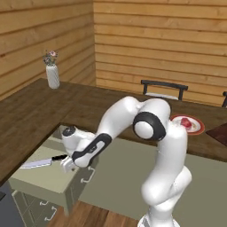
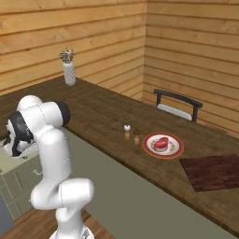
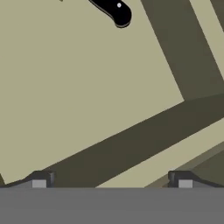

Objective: Pick up the knife from the drawer and place it on the cutting board. Then place the meat from the plate to the cutting board.

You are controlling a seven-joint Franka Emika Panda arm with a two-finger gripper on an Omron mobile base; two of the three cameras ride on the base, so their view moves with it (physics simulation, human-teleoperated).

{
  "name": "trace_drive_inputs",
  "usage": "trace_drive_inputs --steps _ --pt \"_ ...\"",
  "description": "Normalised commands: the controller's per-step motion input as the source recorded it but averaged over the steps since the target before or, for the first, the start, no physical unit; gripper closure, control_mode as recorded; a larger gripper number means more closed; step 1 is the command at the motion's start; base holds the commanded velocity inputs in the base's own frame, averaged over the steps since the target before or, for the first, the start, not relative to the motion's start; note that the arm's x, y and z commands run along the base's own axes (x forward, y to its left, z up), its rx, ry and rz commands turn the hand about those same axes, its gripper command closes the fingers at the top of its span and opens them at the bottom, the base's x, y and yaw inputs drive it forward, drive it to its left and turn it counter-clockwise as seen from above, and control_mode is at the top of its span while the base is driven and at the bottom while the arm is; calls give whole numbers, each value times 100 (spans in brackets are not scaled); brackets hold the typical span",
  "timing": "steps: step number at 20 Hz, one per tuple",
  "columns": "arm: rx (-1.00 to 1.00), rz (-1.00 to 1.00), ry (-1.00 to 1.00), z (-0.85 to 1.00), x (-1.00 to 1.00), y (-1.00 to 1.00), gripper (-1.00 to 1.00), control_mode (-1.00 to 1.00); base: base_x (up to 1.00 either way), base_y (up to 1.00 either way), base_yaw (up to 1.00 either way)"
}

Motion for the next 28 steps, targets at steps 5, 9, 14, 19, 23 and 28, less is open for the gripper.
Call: trace_drive_inputs --steps 5,9,14,19,23,28 --pt "-1 -10 2 -22 -100 -100 -100 -100 0 0 0" --pt "-2 -14 4 -11 -93 -100 -100 -100 0 0 0" --pt "2 -3 -2 74 38 -35 -100 -100 0 0 0" --pt "2 1 -1 70 89 35 -100 -100 0 0 0" --pt "0 11 11 4 94 90 -100 -100 0 0 0" --pt "-7 22 13 -24 42 92 -100 -100 0 0 0"
